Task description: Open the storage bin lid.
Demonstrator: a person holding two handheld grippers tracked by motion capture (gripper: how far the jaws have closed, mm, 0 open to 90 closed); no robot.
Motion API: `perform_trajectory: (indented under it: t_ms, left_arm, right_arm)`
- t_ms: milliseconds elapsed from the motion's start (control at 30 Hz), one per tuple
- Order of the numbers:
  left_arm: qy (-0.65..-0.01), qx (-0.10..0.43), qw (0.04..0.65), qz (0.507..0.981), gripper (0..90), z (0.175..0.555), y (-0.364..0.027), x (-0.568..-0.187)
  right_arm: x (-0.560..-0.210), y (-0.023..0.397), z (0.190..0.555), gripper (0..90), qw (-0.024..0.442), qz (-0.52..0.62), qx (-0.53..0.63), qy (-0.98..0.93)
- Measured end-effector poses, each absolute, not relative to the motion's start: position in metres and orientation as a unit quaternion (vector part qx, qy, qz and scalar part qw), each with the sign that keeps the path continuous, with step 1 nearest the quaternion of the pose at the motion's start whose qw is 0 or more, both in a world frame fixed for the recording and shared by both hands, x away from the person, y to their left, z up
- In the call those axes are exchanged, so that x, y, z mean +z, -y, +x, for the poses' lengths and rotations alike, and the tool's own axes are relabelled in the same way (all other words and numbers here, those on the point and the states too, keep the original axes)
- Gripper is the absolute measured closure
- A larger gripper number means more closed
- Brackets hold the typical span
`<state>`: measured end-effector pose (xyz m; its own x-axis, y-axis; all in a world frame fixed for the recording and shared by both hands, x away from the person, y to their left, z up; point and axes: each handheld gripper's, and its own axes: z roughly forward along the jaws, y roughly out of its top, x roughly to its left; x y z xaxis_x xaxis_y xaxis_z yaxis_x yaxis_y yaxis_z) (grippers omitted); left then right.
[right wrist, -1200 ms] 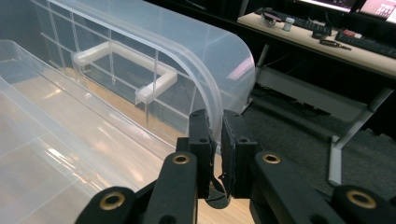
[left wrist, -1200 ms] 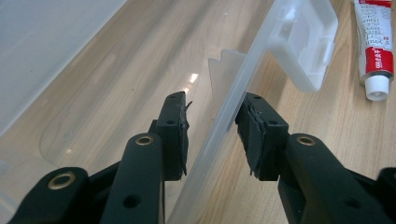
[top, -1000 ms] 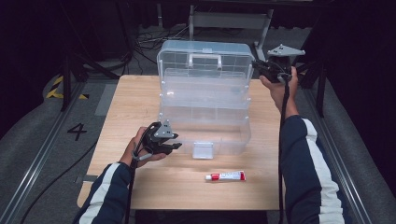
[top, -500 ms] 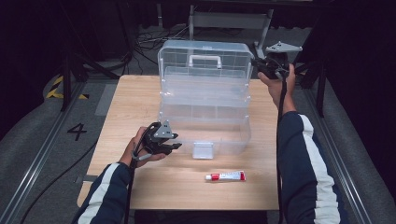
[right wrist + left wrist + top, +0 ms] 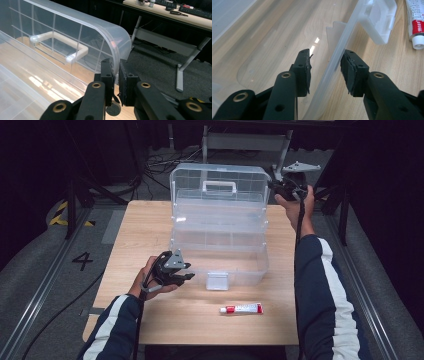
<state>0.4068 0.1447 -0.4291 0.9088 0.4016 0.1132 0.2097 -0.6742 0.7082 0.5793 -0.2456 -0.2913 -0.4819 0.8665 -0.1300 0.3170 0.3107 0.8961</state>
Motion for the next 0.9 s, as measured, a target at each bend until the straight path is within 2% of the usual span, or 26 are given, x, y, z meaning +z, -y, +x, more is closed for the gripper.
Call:
perform_trajectory:
  t_ms: [900]
  left_arm:
    - [-0.172, 0.133, 0.378, 0.900, 61.9, 0.405, -0.145, -0.429]
  right_arm:
    - [-0.304, 0.240, 0.630, 82.1, 0.295, 0.425, 0.401, -0.756]
